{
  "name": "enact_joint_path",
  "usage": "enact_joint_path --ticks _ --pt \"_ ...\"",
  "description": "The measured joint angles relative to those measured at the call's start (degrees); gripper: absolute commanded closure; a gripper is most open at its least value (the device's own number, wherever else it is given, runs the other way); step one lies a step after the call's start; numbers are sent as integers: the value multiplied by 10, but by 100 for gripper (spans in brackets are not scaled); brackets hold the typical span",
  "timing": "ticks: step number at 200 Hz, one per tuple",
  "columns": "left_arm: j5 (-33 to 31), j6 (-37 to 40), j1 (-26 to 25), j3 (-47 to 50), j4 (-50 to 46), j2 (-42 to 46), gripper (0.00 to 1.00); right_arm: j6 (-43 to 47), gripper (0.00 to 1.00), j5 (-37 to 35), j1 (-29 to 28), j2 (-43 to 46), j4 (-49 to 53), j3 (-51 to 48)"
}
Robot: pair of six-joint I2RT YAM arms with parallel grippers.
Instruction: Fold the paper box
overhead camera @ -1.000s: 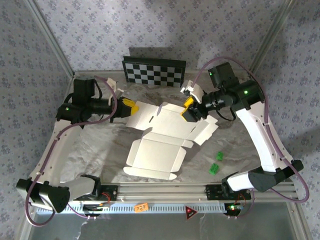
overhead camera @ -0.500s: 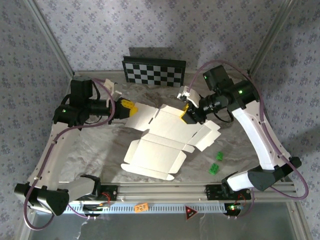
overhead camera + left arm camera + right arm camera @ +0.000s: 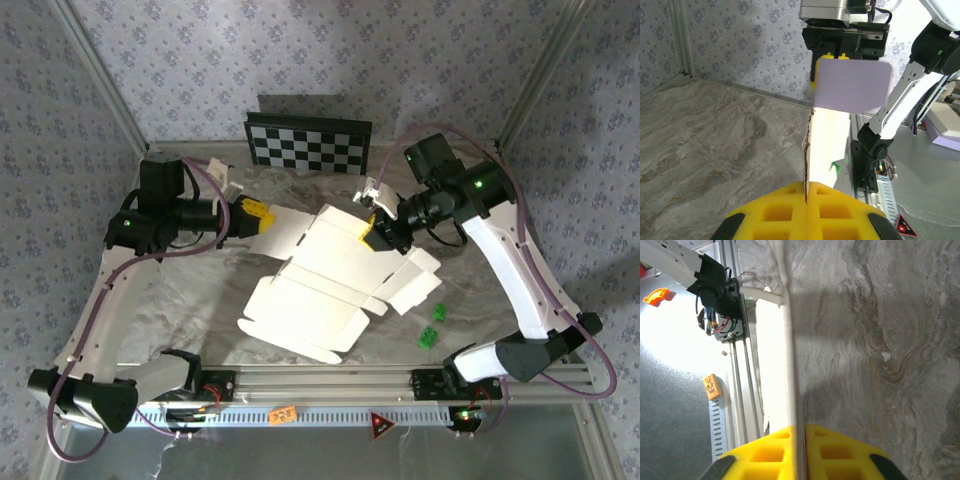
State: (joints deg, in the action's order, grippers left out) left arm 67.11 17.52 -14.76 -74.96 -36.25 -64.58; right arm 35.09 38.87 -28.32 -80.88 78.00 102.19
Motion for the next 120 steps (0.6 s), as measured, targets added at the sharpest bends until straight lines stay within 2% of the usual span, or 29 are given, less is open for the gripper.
enact_joint_path --ticks 10,38,51,69,90,120 --pt "-9 -5 0 0 4 2 93 -1 97 4 -1 1 -2 -2" --pt "-56 -46 -2 3 44 12 62 -27 100 11 8 13 -30 -30" --pt "-96 -76 -2 9 70 25 51 -59 100 12 22 25 -58 -56" --pt "-169 -116 -2 25 103 49 45 -133 100 16 47 53 -134 -115" --pt "-252 -157 -2 42 129 70 43 -256 100 19 81 90 -254 -207" --pt "-318 -206 -2 62 152 75 43 -450 100 9 110 109 -426 -334"
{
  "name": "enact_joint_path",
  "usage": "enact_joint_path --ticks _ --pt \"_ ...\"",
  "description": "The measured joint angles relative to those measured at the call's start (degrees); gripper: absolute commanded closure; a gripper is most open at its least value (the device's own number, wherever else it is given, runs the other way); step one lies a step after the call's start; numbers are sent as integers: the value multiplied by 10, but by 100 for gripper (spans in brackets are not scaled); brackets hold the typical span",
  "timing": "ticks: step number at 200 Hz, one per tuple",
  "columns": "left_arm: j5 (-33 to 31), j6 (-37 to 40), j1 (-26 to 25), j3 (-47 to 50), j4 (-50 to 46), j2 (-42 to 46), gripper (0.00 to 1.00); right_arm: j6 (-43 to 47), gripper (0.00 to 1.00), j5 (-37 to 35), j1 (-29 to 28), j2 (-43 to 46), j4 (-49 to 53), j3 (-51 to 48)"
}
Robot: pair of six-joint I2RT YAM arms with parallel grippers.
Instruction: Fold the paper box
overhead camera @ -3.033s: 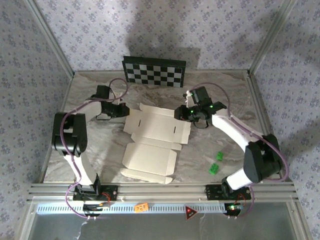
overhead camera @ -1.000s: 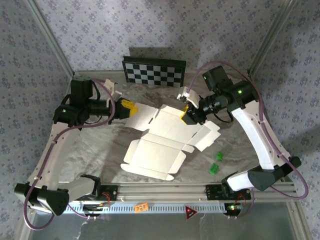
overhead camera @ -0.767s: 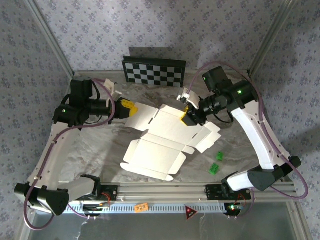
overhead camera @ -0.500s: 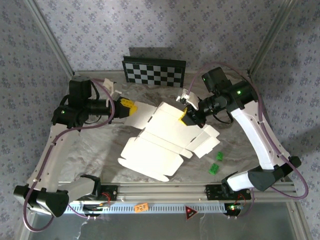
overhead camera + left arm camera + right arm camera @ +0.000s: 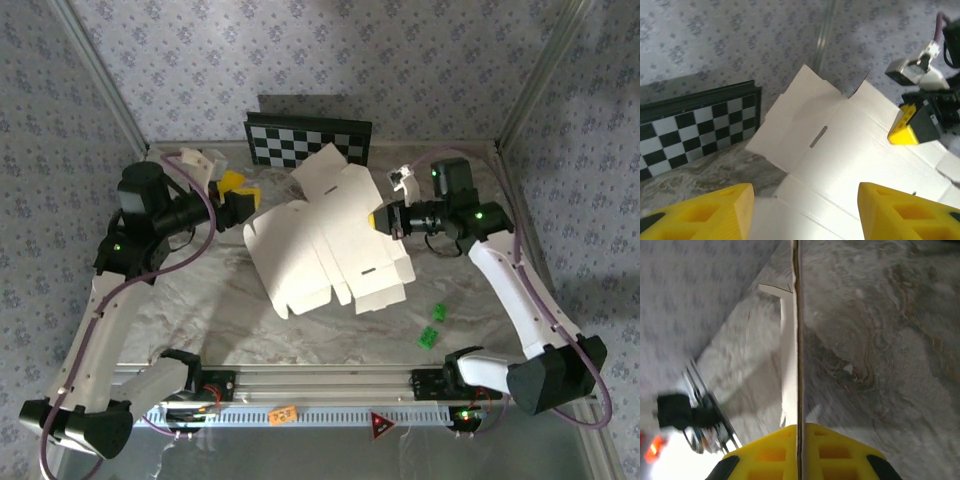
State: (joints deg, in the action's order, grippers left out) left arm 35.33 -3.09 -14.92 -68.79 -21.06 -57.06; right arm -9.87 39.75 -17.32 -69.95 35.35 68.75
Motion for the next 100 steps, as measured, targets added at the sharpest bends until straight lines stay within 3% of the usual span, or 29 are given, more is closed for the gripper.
enact_joint_path --ticks 51,100 --pt "-13 -126 -5 131 80 -13 44 -243 100 -26 2 -21 -197 -165" --pt "-26 -205 -48 227 109 -65 50 -294 100 -39 2 -68 -238 -203"
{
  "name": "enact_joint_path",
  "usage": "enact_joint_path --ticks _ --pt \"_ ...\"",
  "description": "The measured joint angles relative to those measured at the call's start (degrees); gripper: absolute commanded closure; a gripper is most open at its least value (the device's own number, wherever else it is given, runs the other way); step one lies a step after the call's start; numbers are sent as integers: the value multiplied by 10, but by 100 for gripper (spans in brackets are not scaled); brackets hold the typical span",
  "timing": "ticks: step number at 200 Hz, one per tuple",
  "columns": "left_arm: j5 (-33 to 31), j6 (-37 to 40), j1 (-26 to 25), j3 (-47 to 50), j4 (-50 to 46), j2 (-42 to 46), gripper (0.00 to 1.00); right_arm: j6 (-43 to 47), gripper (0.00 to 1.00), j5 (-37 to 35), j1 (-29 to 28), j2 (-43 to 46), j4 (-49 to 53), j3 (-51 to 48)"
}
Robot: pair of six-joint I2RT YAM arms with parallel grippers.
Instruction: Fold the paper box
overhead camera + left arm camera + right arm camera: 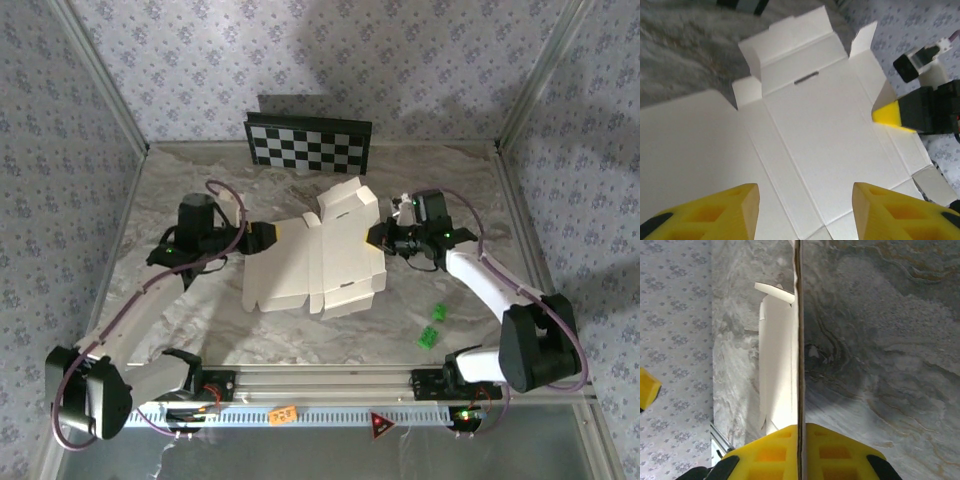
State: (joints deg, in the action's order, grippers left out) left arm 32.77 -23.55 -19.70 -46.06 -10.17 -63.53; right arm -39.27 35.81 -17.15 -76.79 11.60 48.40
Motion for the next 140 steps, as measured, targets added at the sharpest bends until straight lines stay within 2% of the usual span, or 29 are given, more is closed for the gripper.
enact_joint_path --ticks 48,93,140 --pt "-12 -37 -24 52 14 -70 53 48 100 -31 0 -12 47 -1" --pt "-21 -59 -56 92 43 -123 55 125 100 -106 -5 -19 155 50" --pt "-24 -76 -89 109 85 -186 57 176 100 -192 -35 -30 249 120"
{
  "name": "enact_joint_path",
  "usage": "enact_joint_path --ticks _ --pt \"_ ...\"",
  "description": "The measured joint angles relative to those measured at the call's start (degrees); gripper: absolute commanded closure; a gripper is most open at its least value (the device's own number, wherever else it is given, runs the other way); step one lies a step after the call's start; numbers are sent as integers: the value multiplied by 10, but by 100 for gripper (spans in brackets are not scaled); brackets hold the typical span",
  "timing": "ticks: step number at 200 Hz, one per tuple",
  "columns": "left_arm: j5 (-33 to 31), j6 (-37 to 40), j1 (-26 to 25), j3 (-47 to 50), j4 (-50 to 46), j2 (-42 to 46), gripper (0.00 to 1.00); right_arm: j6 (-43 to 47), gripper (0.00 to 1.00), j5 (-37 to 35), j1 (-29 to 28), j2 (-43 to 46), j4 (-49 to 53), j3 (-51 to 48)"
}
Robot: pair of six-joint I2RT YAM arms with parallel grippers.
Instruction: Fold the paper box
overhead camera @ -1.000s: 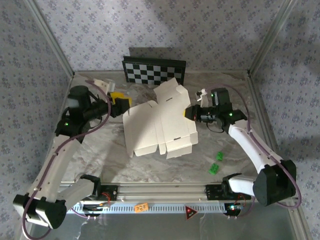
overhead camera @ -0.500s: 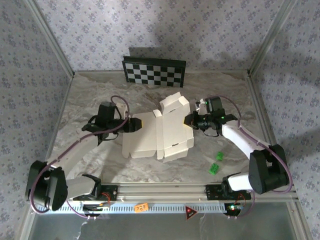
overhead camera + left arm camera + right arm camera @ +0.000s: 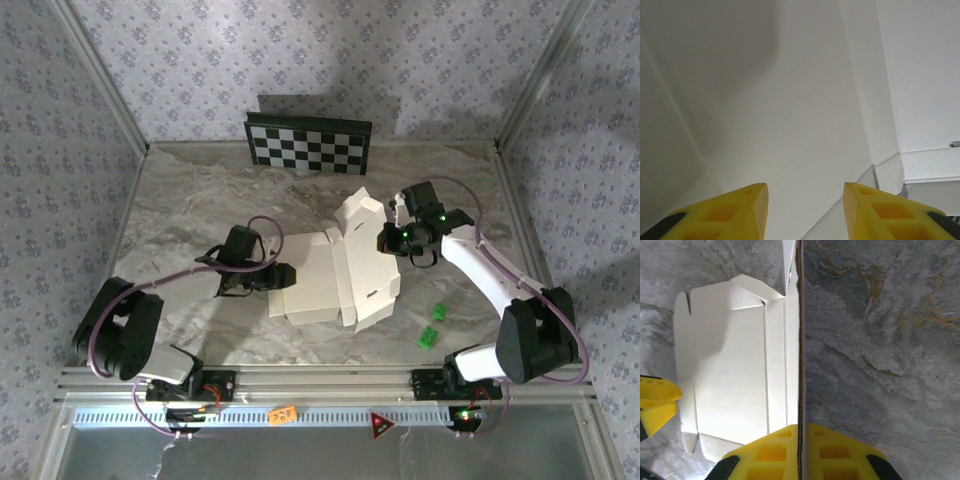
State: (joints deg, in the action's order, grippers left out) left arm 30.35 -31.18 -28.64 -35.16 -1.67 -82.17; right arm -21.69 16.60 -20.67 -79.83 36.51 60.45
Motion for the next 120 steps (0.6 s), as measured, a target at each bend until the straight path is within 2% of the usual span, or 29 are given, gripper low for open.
enact_joint_path --ticks 45,120 --pt "2 -4 -8 5 27 -54 58 24 100 -84 -53 -41 71 74" --pt "11 -4 -19 7 57 -66 60 32 100 -170 -126 -111 107 156"
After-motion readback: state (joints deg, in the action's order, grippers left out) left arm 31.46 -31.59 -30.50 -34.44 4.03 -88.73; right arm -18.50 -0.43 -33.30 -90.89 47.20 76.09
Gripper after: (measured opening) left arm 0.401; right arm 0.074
